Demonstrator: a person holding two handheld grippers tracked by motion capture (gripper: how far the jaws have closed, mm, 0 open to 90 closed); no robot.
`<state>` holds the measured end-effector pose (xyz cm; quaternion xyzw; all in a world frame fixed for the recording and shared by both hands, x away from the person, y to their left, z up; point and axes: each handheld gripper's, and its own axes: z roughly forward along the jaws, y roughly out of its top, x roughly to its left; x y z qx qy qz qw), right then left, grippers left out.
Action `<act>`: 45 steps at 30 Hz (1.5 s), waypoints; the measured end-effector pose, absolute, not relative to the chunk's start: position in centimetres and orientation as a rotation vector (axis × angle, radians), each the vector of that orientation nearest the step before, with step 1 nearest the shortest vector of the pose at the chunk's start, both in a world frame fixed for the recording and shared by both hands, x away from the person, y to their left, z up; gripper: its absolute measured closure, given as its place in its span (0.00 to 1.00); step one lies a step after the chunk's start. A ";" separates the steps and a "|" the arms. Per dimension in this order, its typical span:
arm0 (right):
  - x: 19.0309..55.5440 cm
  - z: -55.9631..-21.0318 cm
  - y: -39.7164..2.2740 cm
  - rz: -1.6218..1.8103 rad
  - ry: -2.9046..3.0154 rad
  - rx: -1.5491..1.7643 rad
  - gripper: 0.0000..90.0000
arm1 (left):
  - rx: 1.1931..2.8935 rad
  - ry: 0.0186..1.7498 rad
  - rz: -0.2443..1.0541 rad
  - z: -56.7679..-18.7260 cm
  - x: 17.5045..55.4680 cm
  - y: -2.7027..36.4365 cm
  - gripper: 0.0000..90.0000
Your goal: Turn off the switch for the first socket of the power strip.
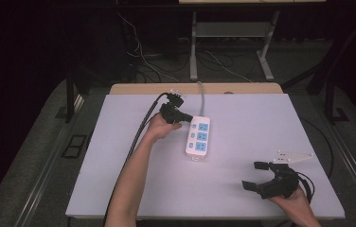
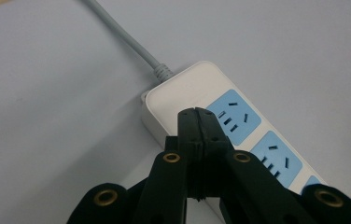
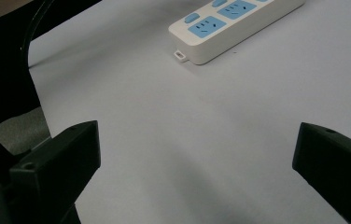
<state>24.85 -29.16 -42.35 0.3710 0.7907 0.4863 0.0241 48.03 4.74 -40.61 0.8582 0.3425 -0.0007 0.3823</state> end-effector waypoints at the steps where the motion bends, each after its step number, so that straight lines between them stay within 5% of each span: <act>1: 24.8 -42.4 -29.2 1.505 2.447 1.148 0.01 | 2.191 0.871 -0.007 -40.7 48.0 4.7 0.99; 45: 24.8 -42.5 -29.0 1.494 2.468 1.140 0.01 | 2.135 0.856 -0.050 -42.9 47.6 4.0 1.00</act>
